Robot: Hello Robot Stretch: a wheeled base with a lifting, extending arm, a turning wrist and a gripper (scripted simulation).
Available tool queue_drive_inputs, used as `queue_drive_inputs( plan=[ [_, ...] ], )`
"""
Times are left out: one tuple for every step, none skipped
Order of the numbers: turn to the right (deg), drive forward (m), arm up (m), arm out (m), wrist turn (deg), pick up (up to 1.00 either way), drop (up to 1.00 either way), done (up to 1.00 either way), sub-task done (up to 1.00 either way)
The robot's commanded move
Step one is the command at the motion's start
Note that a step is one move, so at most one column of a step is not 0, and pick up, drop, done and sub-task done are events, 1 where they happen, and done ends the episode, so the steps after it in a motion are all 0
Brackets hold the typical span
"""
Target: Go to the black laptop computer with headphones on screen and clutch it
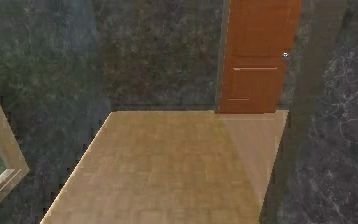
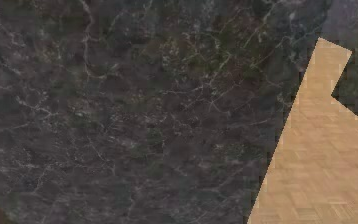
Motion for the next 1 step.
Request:
queue_drive_inputs(
  plan=[
    [3.0, 0.00, 0.00, 0.00, 0.0, 0.00, 0.00, 0.00, 0.00]
  ],
)
